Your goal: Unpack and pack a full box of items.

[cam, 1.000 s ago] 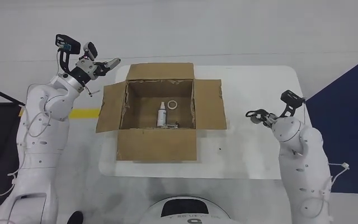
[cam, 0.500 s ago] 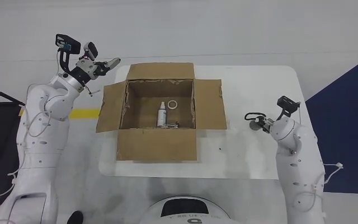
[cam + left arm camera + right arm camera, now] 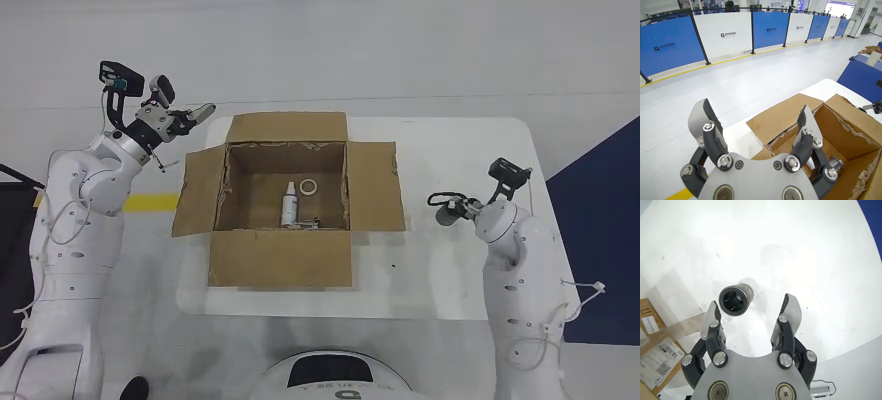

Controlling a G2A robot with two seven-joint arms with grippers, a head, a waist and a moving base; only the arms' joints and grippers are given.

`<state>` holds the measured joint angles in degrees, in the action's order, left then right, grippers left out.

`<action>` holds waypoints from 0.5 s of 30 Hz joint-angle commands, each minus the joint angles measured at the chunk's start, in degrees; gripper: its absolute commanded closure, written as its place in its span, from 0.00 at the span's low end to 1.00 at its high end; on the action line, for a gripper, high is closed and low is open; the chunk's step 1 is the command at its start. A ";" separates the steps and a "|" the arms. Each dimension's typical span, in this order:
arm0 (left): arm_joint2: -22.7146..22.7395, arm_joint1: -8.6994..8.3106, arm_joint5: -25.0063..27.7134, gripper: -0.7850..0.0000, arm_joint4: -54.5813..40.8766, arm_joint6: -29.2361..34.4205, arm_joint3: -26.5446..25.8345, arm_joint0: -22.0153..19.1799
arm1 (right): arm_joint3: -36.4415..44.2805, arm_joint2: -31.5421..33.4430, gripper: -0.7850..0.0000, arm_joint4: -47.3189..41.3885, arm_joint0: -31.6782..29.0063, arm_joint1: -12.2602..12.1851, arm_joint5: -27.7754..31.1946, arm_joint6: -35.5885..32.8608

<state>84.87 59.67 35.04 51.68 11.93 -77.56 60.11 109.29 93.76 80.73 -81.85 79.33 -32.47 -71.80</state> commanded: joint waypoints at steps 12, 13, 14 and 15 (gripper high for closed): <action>0.00 0.00 0.00 0.00 0.00 0.00 0.00 0.00 | 12.75 -13.72 0.00 -16.05 4.78 2.02 15.12 14.30; 0.00 0.00 0.00 0.00 0.00 0.00 0.00 0.00 | 10.67 -15.38 0.00 -17.36 6.53 2.18 16.54 15.97; 0.00 0.00 0.00 0.00 0.00 0.00 0.00 0.00 | 8.11 -16.93 0.00 -18.10 8.45 2.33 17.64 16.98; 0.00 0.00 0.00 0.00 0.00 0.00 0.00 0.00 | 5.61 -18.66 0.00 -19.64 10.53 2.54 19.05 17.57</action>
<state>84.87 59.67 35.04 51.68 11.93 -77.56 60.11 117.86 76.89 62.54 -73.69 81.69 -14.70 -54.93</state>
